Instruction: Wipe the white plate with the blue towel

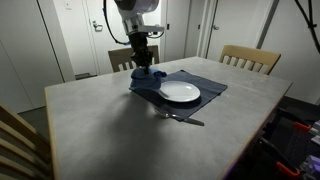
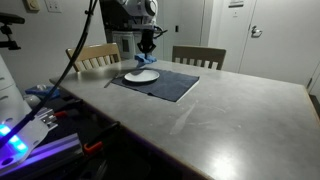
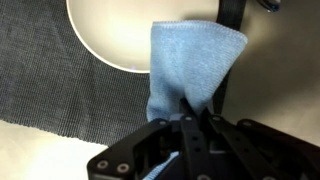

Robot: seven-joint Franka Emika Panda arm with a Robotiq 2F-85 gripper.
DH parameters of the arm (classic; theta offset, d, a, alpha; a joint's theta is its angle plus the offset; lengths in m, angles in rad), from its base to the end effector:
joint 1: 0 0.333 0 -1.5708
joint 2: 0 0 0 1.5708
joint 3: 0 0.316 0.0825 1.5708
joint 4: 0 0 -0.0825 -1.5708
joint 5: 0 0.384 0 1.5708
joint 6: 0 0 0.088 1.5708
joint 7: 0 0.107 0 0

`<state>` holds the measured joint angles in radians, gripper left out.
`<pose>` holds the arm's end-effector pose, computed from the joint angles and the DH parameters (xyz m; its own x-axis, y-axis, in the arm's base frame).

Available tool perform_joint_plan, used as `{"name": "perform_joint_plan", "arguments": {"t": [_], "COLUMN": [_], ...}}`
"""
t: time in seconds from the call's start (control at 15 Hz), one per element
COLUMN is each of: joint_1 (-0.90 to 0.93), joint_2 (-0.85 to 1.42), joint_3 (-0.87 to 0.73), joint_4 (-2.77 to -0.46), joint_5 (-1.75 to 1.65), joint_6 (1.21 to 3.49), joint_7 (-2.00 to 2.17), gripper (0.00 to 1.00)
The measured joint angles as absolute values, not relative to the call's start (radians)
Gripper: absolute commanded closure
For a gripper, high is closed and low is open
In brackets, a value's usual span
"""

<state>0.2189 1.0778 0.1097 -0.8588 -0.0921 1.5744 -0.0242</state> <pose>0.7227 0.2019 0.2202 0.8852 0.3066 -0.3500 0.3205 -0.9471 -0.0189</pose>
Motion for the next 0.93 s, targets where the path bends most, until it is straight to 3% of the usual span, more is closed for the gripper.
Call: {"name": "perform_joint_plan", "arguments": {"t": [0.33, 0.93], "joint_1": [0.219, 0.199], "joint_2": [1.058, 0.902], "joint_3": [0.110, 0.104], "joint_4": [-0.935, -1.297], "joint_5": [-0.136, -0.131], "joint_6": [1.635, 2.050], "joint_7": [-0.035, 0.070], "gripper": [0.98, 0.98]}}
